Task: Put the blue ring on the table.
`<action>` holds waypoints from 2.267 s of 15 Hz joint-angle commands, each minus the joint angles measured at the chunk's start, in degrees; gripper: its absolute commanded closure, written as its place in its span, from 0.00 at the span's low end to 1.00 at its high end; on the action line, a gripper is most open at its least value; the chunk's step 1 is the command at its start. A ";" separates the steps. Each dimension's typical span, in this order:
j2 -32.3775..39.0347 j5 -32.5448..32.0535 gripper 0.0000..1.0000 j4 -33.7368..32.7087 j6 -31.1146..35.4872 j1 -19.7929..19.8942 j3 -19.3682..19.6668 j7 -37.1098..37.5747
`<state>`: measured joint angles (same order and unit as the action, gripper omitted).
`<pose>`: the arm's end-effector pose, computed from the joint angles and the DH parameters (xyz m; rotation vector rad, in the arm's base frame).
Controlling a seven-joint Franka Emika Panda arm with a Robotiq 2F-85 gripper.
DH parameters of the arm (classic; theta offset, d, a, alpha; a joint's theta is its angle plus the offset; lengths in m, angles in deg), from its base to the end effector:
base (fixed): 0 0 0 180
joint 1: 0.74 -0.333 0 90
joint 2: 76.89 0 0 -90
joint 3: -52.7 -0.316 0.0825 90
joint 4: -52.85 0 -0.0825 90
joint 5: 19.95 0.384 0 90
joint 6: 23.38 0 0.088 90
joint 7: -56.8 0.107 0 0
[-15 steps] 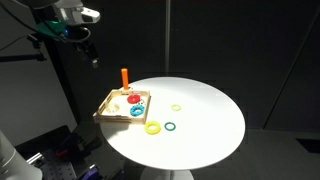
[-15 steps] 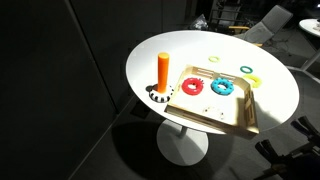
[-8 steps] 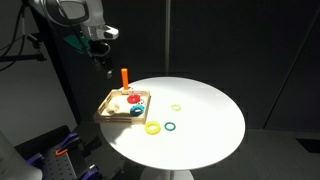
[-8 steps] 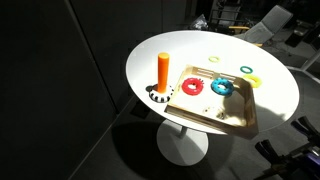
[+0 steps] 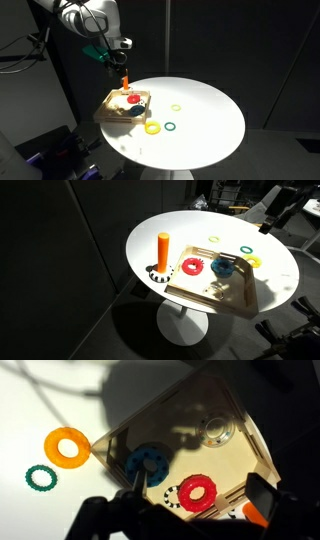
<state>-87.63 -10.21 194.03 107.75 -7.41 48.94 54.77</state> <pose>0.4492 0.0865 0.3666 -3.0204 -0.1590 -0.0058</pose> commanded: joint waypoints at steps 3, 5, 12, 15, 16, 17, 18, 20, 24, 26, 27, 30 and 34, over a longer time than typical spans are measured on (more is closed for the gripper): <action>1.65 -0.38 0.00 -1.35 -0.12 0.48 -0.13 -0.39; 1.80 -0.39 0.00 -1.58 -0.12 0.48 -0.13 -0.40; 8.07 -1.95 0.00 -3.36 8.76 1.44 -0.02 3.80; 11.96 -1.75 0.00 -4.13 12.00 1.35 -0.15 3.13; 13.34 -2.32 0.00 -4.39 13.03 1.33 -0.24 3.42; 14.76 -2.37 0.00 -4.87 13.44 1.29 -0.29 3.37; 16.15 -2.31 0.00 -5.49 13.61 1.27 -0.35 3.04; 18.98 -2.70 0.00 -6.79 13.48 1.26 -0.46 2.91; 24.85 -3.62 0.00 -9.09 14.29 1.43 -0.62 1.78; 27.73 -3.20 0.00 -10.22 15.32 1.58 -0.95 0.74; 29.06 -3.29 0.00 -10.85 15.89 1.58 -1.07 0.33; 33.07 -4.56 0.00 -12.90 17.90 1.13 -1.10 0.51; 37.00 -6.89 0.00 -15.26 20.26 0.53 -1.05 0.85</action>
<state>-53.46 -15.28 181.59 126.93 -6.77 48.05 55.95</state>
